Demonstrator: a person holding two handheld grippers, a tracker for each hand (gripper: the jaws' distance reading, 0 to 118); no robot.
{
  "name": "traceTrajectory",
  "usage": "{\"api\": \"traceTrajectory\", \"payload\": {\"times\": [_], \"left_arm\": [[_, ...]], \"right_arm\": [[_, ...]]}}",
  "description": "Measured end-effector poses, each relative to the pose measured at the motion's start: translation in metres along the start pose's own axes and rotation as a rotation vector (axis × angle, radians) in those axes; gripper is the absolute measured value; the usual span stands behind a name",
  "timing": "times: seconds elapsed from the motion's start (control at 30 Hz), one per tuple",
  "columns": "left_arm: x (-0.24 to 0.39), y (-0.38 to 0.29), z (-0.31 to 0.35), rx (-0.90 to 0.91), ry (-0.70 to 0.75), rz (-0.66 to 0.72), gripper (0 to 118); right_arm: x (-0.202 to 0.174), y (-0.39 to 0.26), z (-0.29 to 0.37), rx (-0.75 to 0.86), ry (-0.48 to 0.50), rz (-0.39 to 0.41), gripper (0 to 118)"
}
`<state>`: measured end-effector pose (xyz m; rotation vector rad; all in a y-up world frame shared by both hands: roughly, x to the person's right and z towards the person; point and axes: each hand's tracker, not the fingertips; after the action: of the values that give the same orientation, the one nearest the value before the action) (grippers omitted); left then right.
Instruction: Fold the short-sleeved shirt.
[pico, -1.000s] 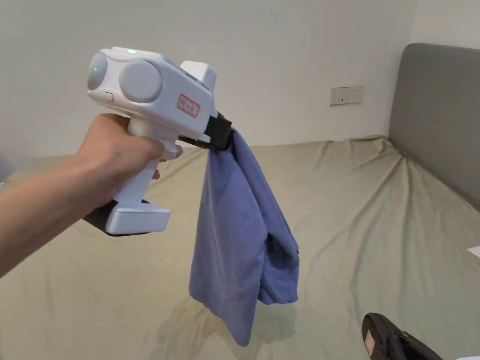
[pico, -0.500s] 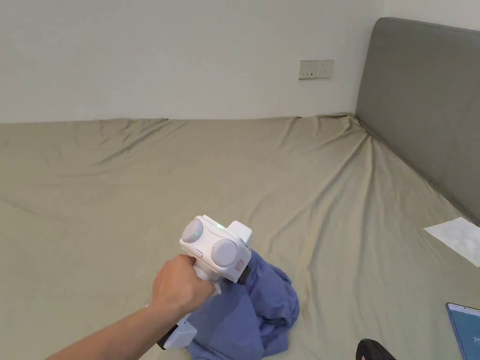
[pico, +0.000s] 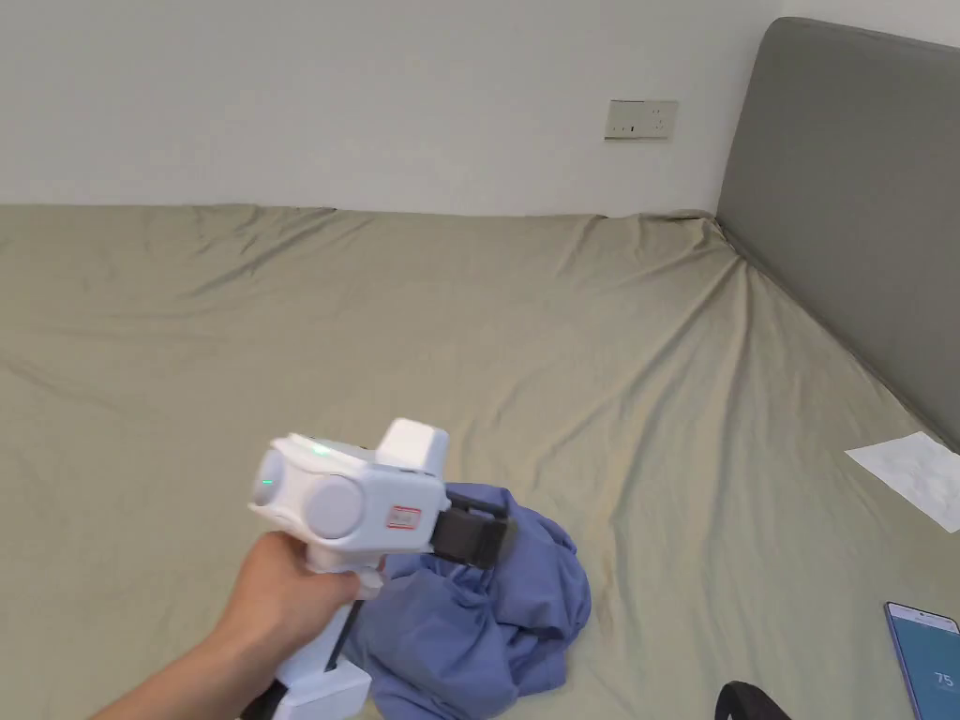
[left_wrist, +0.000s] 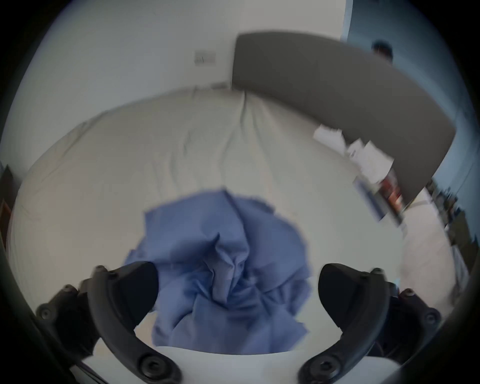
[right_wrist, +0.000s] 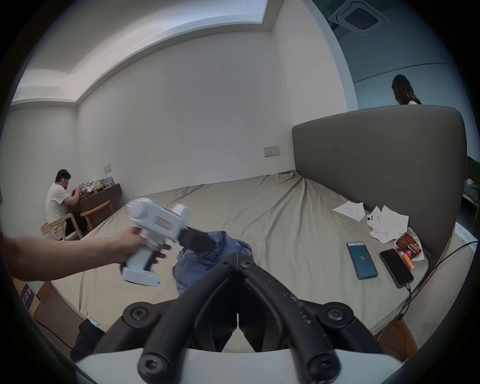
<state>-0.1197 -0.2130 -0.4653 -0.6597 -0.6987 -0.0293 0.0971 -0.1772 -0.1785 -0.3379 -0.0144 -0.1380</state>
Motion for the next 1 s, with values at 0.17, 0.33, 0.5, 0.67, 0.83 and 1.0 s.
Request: {"api": "traceTrajectory", "payload": {"times": [0.17,0.33,0.5,0.67,0.83,1.0], "left_arm": [[0.004,-0.035,0.158,0.310,0.101,-0.023,115],[0.016,-0.125,0.268,0.467,0.242,0.027,100],[0.026,-0.194,0.309,0.451,0.514,0.107,11],[0.027,-0.223,0.315,0.349,0.615,0.095,0],[0.020,-0.217,0.298,0.335,0.536,0.116,0],[0.015,-0.181,0.243,0.297,0.358,0.111,0]], "right_arm": [[-0.020,0.004,-0.006,0.025,0.030,0.025,1],[-0.043,0.003,-0.011,0.051,0.069,0.072,1],[-0.062,-0.003,-0.014,0.057,0.099,0.092,1],[-0.072,-0.006,-0.013,0.049,0.113,0.115,1],[-0.075,-0.007,-0.007,0.045,0.109,0.129,1],[-0.067,-0.010,-0.004,0.037,0.094,0.118,1]]}}
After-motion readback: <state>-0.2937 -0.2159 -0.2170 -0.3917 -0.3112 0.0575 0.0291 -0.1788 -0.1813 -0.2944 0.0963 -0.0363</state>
